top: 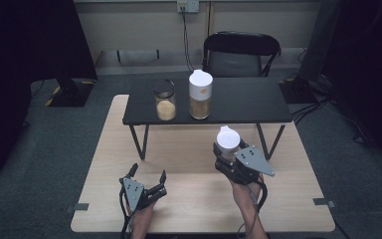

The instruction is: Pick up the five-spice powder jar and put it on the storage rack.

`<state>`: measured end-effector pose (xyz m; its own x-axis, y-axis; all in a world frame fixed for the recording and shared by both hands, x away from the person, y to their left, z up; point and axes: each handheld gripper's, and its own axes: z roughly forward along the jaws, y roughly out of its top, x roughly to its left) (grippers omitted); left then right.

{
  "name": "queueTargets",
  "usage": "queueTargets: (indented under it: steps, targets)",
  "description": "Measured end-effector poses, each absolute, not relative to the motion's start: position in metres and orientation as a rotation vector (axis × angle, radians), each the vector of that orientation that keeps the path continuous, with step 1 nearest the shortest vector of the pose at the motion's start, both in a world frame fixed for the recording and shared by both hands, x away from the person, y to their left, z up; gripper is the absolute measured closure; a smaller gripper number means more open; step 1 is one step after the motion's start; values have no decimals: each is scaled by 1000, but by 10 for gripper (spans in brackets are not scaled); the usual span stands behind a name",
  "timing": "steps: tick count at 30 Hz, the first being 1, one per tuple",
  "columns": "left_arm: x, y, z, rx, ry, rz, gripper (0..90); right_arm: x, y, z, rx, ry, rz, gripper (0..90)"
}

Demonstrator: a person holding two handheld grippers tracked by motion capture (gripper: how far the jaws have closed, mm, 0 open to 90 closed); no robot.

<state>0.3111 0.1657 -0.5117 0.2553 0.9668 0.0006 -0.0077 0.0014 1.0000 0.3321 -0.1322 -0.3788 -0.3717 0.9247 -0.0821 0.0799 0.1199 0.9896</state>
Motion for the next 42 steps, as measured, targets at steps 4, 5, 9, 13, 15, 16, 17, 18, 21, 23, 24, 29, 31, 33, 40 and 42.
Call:
queueTargets:
  steps: [4,5,9,13,15,16,17,18,21,23,24,29,31,33,40,42]
  targets:
    - [311,166,-512,1315,1012,1021,25,333,-132,-373,998,1609,1348,302]
    - [311,166,-512,1314,1012,1020,25,333,-132,-372,998,1609,1349,302]
    - [311,166,-512,1315,1012,1020,26,334,-132,-370,1005,1613,1352,302]
    - [311,166,-512,1315,1012,1020,26,335,-133,-366,1003,1611,1356,302]
    - [311,166,-512,1315,1012,1020,27,335,-134,-364,1004,1608,1358,302]
    - [311,166,-512,1315,1012,1020,27,335,-134,-361,1004,1608,1359,302]
    - [311,166,-512,1314,1012,1020,27,336,-134,-360,1004,1607,1359,302]
    - [311,166,-512,1314,1012,1020,27,336,-135,-358,1003,1607,1360,302]
    - [311,166,-512,1314,1012,1020,27,337,-136,-354,1005,1606,1361,302]
    - [311,166,-512,1314,1012,1020,26,338,-137,-352,1006,1605,1364,302]
    - [311,166,-512,1314,1012,1020,27,339,-138,-350,1010,1603,1366,302]
    - [311,166,-512,1314,1012,1020,27,341,-141,-344,1014,1601,1368,302]
    - [311,166,-512,1315,1012,1020,27,341,-141,-341,1013,1602,1365,302]
    - [311,166,-512,1314,1012,1020,27,342,-142,-339,1014,1602,1363,302]
    - [311,166,-512,1314,1012,1020,27,346,-144,-331,1020,1598,1357,302]
    - [311,166,-512,1315,1012,1021,27,347,-143,-327,1019,1600,1354,301]
